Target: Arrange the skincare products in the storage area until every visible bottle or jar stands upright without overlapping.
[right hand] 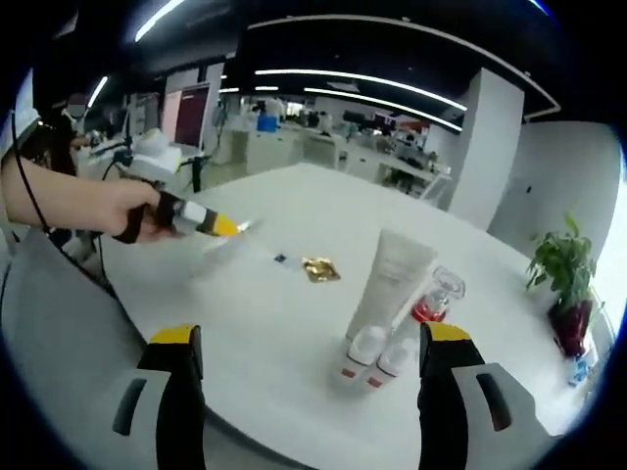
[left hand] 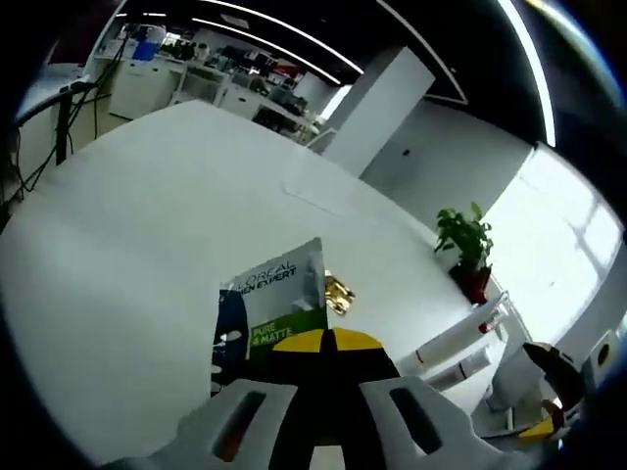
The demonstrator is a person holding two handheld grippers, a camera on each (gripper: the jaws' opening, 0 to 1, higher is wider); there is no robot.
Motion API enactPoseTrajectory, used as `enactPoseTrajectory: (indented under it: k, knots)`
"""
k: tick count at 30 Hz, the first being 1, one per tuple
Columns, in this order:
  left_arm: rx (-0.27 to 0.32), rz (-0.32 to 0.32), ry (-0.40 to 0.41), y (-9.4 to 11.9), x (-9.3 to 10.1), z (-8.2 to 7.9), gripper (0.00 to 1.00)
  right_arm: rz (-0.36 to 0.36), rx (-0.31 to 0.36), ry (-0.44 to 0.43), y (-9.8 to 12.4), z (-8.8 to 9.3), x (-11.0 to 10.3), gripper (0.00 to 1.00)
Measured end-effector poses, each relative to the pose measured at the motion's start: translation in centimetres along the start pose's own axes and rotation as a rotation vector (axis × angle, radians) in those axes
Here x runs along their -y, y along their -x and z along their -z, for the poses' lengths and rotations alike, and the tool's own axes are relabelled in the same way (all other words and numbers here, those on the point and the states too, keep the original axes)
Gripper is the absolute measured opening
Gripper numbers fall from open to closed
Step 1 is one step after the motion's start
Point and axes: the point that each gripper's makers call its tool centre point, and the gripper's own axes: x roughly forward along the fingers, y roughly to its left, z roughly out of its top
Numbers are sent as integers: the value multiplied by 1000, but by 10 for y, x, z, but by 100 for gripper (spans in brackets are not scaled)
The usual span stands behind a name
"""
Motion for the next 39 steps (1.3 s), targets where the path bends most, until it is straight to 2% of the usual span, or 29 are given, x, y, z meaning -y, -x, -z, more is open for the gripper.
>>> enactPoseTrajectory:
  k: [6,11,19,22,29,32,34,39]
  knots:
    - [15,36,22,7,14,2,2,-61,19,6,-10,-12,-27,91]
    - [21,43,53,8,15,-1,2,-115,17,21,-16,-16,-53,91]
    - [54,91,126,17,32,-6,2,-160,14,28,-18,-19,-76,91]
    - [69,122,159,24,45,-11,2,-168,22,30,-18,-24,-82,91]
    - [89,199,143,46,86,-17,2,-171,57,16,-21,-38,-91,88]
    - [102,233,141,55,104,-20,2,-146,71,14,-24,-45,-91,85]
    - [114,255,137,61,115,-23,2,-123,98,-17,-24,-53,-90,83]
    - [129,321,144,74,142,-28,2,-77,114,-22,-26,-62,-88,80]
